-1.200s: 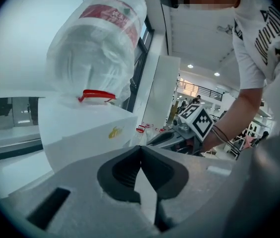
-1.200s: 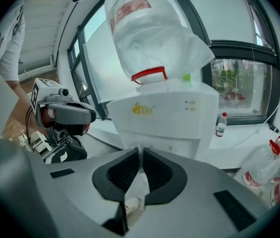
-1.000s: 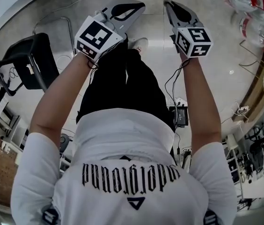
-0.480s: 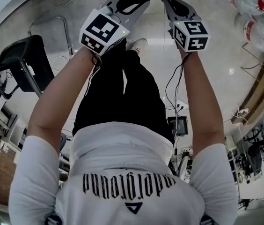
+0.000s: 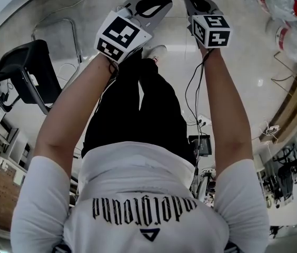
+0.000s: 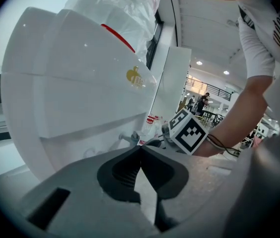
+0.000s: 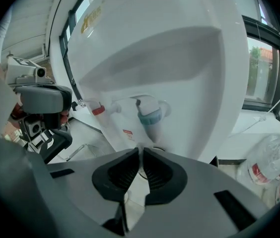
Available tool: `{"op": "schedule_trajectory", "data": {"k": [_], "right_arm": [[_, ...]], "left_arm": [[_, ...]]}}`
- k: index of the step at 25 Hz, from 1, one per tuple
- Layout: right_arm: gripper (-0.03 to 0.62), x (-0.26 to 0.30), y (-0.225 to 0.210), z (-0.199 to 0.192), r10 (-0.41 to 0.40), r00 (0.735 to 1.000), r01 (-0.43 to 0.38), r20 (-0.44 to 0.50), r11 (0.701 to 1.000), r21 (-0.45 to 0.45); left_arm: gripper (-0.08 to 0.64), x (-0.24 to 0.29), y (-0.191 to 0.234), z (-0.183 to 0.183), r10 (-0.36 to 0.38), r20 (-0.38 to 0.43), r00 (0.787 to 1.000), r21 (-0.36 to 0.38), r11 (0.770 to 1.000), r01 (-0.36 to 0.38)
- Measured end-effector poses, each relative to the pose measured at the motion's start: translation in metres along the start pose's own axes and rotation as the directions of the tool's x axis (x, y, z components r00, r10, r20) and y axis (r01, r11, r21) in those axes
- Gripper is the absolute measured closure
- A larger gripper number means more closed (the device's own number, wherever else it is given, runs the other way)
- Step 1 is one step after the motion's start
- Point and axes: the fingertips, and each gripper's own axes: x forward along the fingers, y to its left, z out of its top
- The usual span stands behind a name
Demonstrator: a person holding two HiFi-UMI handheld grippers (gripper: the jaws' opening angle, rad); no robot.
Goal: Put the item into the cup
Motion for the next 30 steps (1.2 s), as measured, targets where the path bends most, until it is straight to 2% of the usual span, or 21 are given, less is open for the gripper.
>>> {"op": "schedule_trajectory", "data": {"k": [10,15,21,30], "right_arm": [[0.56,0.011,-0.012,-0.008,-0.017,1.0,0.017,-0.01,1.0,0.006],[0.557,0.014,-0.015,-0.011,-0.02,1.0,0.02,-0.002,1.0,0.012],[0.478,0.014,-0.012,-0.008,-0.024,1.0,0.024,0.002,1.0,0.014],[0.472,-0.002,-0.01,-0.009,-0.036,0.999,0.036,0.015,0.999,0.032]], "left_arm": [[0.545,0.002,0.0,-0.004,0.0,-0.01,1.0,0.013,1.0,0.0],[0.545,0.002,0.001,-0.008,0.003,-0.004,1.0,-0.004,1.0,-0.003],[0.545,-0.003,-0.002,-0.01,-0.002,-0.006,1.0,-0.012,1.0,0.002],[0.545,-0.004,-0.009,-0.003,-0.006,-0.002,1.0,0.0,1.0,0.006]]}}
